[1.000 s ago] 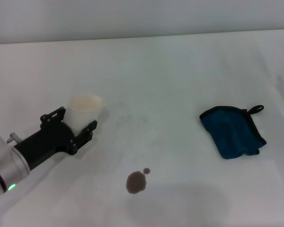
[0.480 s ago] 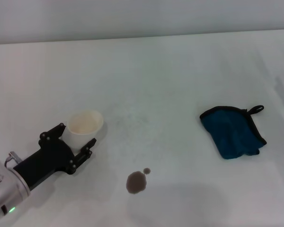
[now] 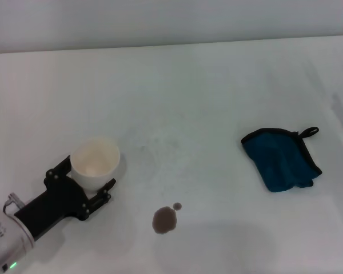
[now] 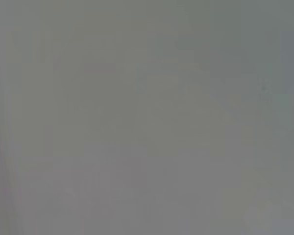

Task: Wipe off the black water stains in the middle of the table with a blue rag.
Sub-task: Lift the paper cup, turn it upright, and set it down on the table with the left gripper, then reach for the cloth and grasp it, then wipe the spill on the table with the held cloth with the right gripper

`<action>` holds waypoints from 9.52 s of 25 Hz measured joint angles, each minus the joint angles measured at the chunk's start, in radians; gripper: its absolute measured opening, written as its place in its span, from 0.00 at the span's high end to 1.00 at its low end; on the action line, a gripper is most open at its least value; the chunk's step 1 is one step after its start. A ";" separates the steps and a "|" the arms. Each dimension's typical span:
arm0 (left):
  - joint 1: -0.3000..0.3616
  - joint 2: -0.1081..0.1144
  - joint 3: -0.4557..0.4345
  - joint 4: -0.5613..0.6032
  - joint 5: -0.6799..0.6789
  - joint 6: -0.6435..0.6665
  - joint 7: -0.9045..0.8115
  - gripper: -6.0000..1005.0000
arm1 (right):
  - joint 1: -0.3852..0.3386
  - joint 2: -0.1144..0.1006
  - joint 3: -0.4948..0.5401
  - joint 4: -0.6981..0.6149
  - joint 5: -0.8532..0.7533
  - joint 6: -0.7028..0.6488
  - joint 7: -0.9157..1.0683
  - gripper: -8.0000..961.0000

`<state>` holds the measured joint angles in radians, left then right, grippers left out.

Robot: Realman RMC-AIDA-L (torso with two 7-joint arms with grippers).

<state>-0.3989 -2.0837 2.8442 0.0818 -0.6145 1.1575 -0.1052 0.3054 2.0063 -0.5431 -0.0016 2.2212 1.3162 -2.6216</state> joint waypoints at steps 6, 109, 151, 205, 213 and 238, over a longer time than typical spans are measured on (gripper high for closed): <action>0.051 0.001 -0.054 0.030 -0.005 0.003 0.078 0.27 | -0.003 -0.002 0.002 0.000 0.000 -0.006 0.000 0.13; 0.074 0.011 -0.106 -0.084 -0.676 0.332 0.029 0.12 | 0.252 0.009 -0.723 -1.409 -1.645 0.237 2.477 0.24; -0.036 0.015 -0.106 -0.160 -0.768 0.278 0.029 0.13 | 0.423 0.014 -1.049 -0.991 -1.848 0.154 2.783 0.54; -0.120 0.016 -0.097 -0.188 -0.778 0.252 0.029 0.13 | 0.714 0.020 -1.860 -1.068 -1.196 -0.081 2.950 0.92; -0.119 0.016 -0.097 -0.188 -0.779 0.253 0.029 0.13 | 0.740 0.022 -1.856 -1.055 -1.202 -0.064 2.952 0.92; -0.115 0.018 -0.103 -0.188 -0.780 0.217 0.061 0.13 | 0.770 0.022 -1.759 -1.019 -1.247 0.008 2.895 0.92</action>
<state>-0.5136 -2.0660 2.7412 -0.1059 -1.3943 1.3740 -0.0442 1.0749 2.0279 -2.3024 -1.0209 0.9737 1.3246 0.2730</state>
